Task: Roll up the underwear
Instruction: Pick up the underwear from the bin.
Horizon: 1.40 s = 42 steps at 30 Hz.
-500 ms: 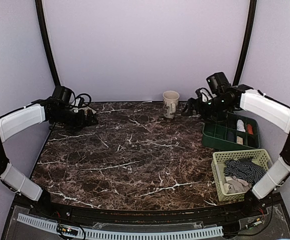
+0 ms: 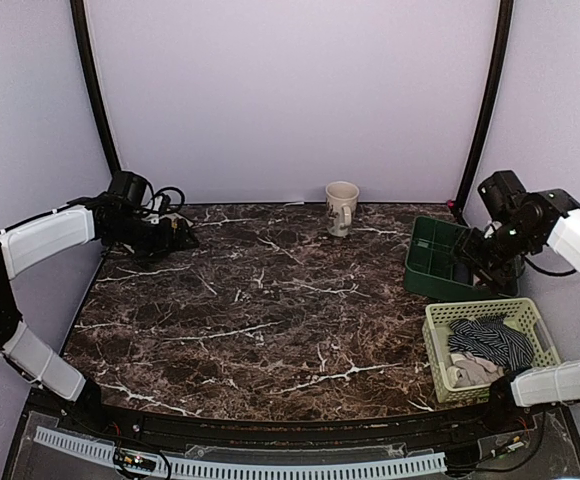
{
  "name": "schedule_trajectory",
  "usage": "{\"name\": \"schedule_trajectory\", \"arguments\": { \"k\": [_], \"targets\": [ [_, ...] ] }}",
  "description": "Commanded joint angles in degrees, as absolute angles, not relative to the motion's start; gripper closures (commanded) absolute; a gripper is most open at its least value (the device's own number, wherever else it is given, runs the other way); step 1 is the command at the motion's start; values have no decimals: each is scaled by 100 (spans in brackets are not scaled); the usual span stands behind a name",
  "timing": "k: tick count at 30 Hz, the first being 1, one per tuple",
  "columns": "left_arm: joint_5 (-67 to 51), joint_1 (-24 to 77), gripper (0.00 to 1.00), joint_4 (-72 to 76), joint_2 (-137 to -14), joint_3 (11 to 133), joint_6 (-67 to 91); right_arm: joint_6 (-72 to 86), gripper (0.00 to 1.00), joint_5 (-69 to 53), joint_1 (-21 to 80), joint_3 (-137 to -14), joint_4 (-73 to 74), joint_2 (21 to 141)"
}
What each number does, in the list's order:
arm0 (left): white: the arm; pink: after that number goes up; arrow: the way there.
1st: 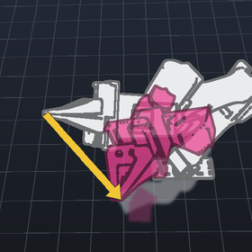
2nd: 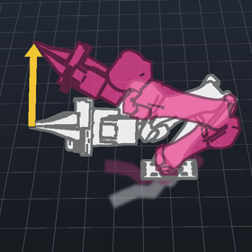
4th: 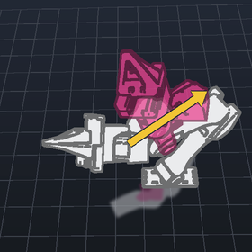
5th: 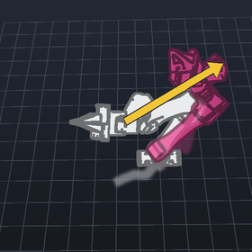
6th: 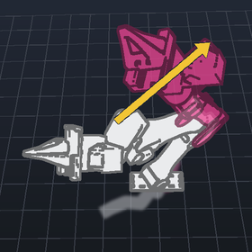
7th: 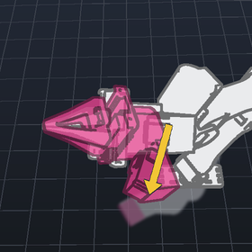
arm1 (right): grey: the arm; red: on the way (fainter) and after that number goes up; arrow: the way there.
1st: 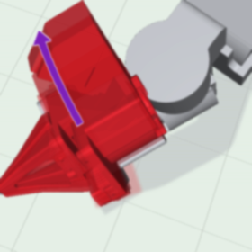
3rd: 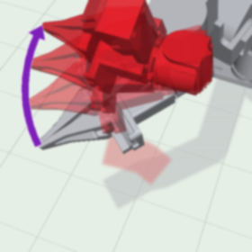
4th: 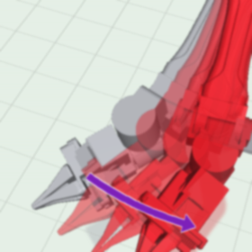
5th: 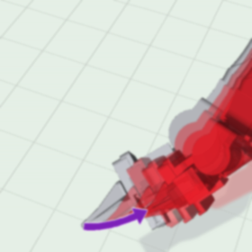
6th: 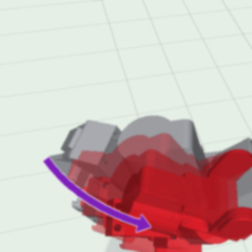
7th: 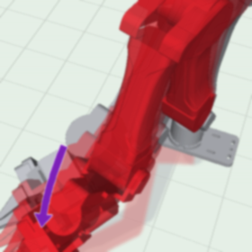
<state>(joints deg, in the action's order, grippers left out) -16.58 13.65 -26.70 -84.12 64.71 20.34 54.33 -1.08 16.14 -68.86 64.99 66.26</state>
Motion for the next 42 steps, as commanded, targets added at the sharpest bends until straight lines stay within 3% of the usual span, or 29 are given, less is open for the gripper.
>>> {"name": "schedule_trajectory", "arguments": {
  "k": [1, 8, 17, 29, 34, 39, 42],
  "targets": [
    [-1659, 1370, 1, -2625, -8424, 6626, 2129, 6807, 24, 479, 1687, -6167, 7382, 6055],
    [-1696, 1371, 1, -2657, -8573, 6700, 2121, 7011, 28, 928, 1715, -5263, 6835, 6145],
    [-1581, 1371, 1, -2770, -8564, 6767, 2096, 7158, 38, 1456, 1701, -4969, 6375, 7007],
    [-1501, 1371, 1, -2916, -8569, 6821, 2022, 7000, 45, 1423, 1630, -4581, 5334, 7624],
    [-1435, 1371, 1, -2964, -8551, 6853, 2005, 6989, 61, 1545, 1590, -4485, 5258, 7702],
    [-1347, 1369, 1, -2988, -8566, 6887, 1987, 6983, 96, 1589, 1488, -4471, 5398, 7570],
    [-1327, 1367, 1, -3005, -8593, 6929, 1969, 6977, 100, 1634, 1450, -4573, 5640, 7430]
  ]
}}
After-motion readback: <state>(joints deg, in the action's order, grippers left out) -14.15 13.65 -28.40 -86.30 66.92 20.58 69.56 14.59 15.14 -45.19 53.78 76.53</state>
